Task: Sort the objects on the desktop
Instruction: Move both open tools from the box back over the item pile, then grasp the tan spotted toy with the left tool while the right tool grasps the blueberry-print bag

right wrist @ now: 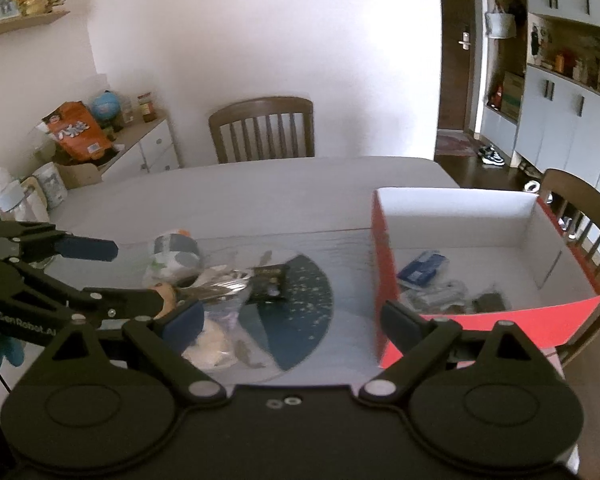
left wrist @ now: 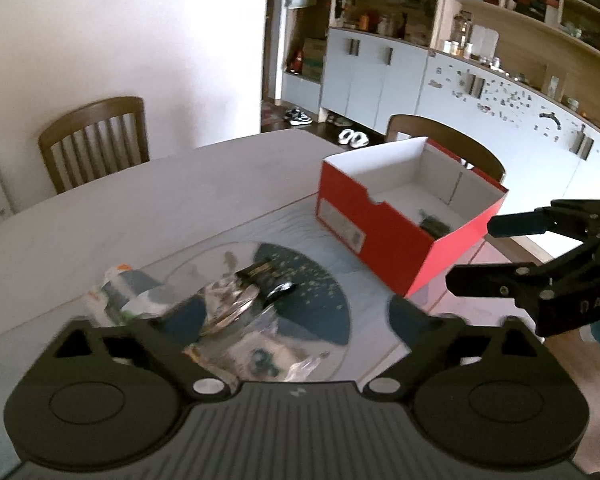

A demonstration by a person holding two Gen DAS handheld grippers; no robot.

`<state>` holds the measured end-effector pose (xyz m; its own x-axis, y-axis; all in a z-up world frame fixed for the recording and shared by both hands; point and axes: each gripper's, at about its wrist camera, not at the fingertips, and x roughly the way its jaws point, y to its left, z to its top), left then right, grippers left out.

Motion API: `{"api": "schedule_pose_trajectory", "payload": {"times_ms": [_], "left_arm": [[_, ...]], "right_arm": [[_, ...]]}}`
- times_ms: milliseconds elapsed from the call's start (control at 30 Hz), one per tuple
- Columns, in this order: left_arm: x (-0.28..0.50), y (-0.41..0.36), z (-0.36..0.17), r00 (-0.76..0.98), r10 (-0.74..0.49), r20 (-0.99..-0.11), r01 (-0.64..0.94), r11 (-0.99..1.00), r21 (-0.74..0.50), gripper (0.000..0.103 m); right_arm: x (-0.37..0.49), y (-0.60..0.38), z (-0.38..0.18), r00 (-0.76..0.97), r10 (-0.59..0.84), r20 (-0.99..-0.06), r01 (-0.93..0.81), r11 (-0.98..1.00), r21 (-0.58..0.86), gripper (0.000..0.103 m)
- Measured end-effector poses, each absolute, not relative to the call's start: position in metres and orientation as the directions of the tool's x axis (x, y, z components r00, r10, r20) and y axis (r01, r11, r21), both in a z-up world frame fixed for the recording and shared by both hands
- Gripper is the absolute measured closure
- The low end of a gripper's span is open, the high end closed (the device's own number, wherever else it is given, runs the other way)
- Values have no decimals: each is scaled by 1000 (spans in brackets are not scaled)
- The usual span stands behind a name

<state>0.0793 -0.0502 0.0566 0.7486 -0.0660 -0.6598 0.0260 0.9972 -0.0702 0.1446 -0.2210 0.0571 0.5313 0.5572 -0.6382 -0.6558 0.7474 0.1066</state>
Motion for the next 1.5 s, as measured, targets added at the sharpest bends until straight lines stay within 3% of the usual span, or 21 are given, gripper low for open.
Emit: {"api": "schedule_pose_trajectory", "payload": {"times_ms": [867, 1500], "left_arm": [[56, 17, 6, 747, 111, -656, -159, 987, -14, 0], [94, 37, -49, 706, 101, -701, -193, 980, -54, 1]], "right_arm": [[103, -149, 12, 532, 558, -637, -723, 691, 2, 7], [111, -104, -51, 494, 557, -668, -754, 656, -11, 13]]}}
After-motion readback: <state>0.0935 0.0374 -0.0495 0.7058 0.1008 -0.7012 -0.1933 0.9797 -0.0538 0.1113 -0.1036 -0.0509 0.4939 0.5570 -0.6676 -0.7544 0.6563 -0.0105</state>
